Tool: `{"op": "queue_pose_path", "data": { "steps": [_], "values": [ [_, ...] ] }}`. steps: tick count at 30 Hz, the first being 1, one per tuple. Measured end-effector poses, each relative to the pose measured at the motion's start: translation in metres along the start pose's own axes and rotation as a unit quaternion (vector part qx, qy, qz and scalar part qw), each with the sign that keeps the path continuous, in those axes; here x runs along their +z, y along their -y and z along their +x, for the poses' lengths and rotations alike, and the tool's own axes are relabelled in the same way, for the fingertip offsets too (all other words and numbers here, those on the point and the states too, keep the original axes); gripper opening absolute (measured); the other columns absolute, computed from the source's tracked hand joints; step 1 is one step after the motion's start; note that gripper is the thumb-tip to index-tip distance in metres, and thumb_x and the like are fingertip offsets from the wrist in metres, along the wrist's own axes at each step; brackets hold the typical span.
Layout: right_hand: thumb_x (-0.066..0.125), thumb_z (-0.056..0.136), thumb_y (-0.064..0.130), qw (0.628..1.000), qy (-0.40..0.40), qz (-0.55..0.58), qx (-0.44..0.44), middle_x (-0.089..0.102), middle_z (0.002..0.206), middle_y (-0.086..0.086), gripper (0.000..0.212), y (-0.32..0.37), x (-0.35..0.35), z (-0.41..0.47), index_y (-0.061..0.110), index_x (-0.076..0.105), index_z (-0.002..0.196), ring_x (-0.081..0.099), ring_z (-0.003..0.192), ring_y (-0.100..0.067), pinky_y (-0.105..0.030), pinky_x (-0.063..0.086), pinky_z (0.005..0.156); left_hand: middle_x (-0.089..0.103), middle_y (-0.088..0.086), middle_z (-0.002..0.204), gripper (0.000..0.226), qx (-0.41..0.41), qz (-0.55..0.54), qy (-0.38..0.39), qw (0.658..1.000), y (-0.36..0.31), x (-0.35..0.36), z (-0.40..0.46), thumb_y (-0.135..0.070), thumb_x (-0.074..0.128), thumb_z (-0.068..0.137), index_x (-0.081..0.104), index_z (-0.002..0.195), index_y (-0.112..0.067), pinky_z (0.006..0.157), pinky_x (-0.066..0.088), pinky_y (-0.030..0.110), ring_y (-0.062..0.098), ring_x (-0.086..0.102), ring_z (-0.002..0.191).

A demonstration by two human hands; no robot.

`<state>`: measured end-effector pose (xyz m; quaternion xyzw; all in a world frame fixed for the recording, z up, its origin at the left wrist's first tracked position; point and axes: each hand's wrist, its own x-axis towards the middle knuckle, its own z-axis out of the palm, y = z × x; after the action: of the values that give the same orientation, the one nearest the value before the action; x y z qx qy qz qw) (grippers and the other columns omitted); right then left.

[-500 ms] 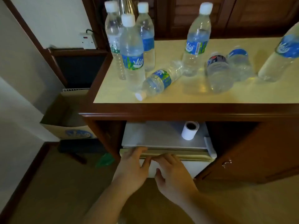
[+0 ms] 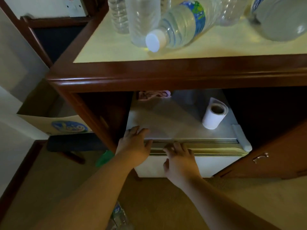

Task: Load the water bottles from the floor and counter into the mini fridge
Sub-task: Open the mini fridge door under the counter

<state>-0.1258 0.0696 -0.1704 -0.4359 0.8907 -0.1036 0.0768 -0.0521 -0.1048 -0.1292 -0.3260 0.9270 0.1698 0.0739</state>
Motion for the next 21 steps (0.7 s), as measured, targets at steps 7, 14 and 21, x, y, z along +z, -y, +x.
{"op": "queue_pose_path", "data": {
  "steps": [7,14,21],
  "values": [
    [0.066,0.081,0.033,0.993,-0.114,-0.03,-0.028,0.056,0.113,-0.004,0.04,-0.006,0.039,0.0,0.02,0.07,0.119,0.055,0.104,-0.026,-0.042,0.05,0.088,0.013,-0.006,0.169,0.049,0.037,0.016,0.007,0.999,0.015,0.026,0.027,-0.056,0.036,0.104,0.029,0.152,-0.046,0.119,0.028,0.049,0.027,0.016,0.155],
    [0.064,0.087,0.038,0.988,-0.148,0.005,0.029,0.056,0.109,-0.001,0.037,0.004,0.057,-0.002,0.02,0.068,0.118,0.055,0.103,-0.024,-0.041,0.045,0.088,0.02,-0.004,0.165,0.049,0.03,0.032,-0.01,0.999,0.02,0.041,0.035,-0.06,0.031,0.103,0.033,0.15,-0.046,0.117,0.03,0.053,0.031,0.02,0.151],
    [0.061,0.082,0.04,0.989,-0.141,0.02,0.036,0.057,0.11,-0.003,0.046,0.007,0.055,-0.003,0.016,0.071,0.119,0.056,0.105,-0.027,-0.043,0.048,0.091,0.028,-0.001,0.156,0.046,0.026,0.016,0.028,0.999,0.022,0.037,0.043,-0.065,0.027,0.1,0.04,0.139,-0.045,0.111,0.037,0.056,0.033,0.026,0.144]
  ]
}}
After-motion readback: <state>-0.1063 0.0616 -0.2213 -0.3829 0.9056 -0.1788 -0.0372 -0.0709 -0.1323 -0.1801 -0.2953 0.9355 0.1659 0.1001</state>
